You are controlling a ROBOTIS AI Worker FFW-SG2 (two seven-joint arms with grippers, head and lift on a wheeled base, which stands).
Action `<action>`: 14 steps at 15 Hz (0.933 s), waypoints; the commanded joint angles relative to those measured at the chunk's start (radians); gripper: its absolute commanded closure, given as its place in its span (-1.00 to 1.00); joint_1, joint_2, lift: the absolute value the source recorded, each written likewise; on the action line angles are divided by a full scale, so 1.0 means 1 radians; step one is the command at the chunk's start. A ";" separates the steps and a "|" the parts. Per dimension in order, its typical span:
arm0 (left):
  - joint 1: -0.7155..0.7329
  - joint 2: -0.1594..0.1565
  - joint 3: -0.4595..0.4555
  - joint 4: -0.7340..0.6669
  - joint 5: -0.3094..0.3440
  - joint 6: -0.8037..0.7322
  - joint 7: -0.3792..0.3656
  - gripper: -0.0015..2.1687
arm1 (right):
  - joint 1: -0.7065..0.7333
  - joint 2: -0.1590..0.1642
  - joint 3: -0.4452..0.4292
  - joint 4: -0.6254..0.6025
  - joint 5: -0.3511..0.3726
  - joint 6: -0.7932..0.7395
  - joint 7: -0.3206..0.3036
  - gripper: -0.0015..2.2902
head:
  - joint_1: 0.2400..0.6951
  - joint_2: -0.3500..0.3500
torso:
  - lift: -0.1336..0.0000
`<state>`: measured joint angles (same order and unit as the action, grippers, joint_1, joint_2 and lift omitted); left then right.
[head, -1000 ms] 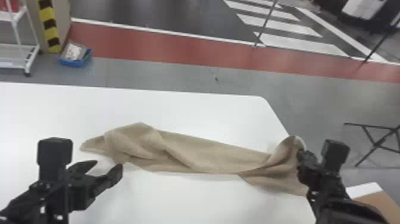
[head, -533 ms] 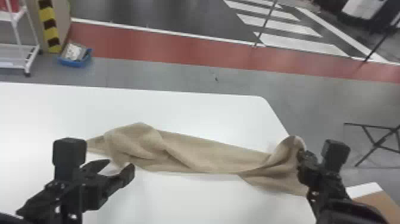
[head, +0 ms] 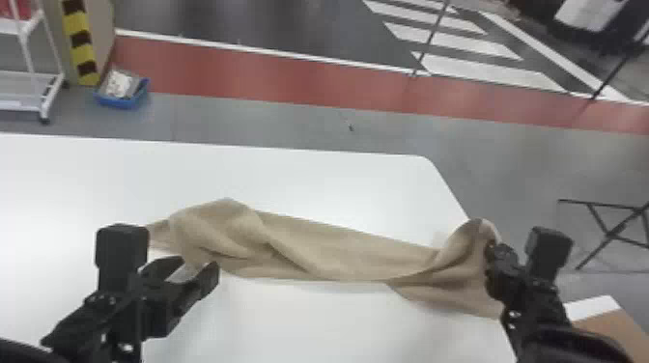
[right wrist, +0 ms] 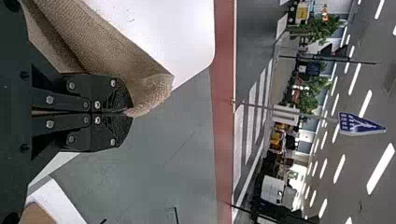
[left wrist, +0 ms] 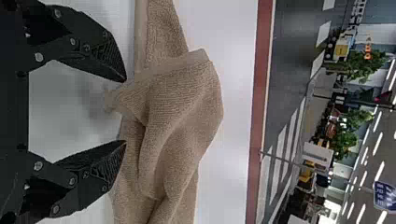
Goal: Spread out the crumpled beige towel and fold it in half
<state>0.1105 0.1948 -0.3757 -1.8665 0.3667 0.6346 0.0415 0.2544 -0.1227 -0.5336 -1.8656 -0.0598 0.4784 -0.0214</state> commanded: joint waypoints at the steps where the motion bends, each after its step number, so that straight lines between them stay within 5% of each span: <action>1: 0.001 0.000 -0.002 -0.006 0.000 0.000 0.001 0.11 | 0.000 0.000 0.001 0.000 0.000 0.000 0.000 0.39 | 1.00 -1.00 | -0.86; 3: 0.005 0.008 -0.003 -0.020 0.001 0.037 0.012 0.91 | 0.000 0.002 0.001 0.000 0.000 0.000 0.000 0.39 | 1.00 -1.00 | -0.86; 7: 0.052 0.021 0.051 -0.157 0.006 0.104 0.021 0.97 | 0.002 -0.003 -0.008 -0.020 -0.003 -0.003 0.011 0.39 | 1.00 -1.00 | -0.86; 10: 0.083 0.060 0.135 -0.283 0.048 0.199 0.023 0.97 | 0.006 -0.014 -0.029 -0.043 -0.028 -0.046 0.072 0.39 | 1.00 -1.00 | -0.86; 14: 0.152 0.098 0.302 -0.433 0.072 0.233 0.063 0.97 | -0.041 -0.075 -0.118 0.036 -0.103 -0.083 0.130 0.39 | 1.00 -1.00 | -0.86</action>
<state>0.2434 0.2818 -0.1299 -2.2575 0.4267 0.8543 0.0904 0.2396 -0.1753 -0.6124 -1.8736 -0.1176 0.3914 0.0976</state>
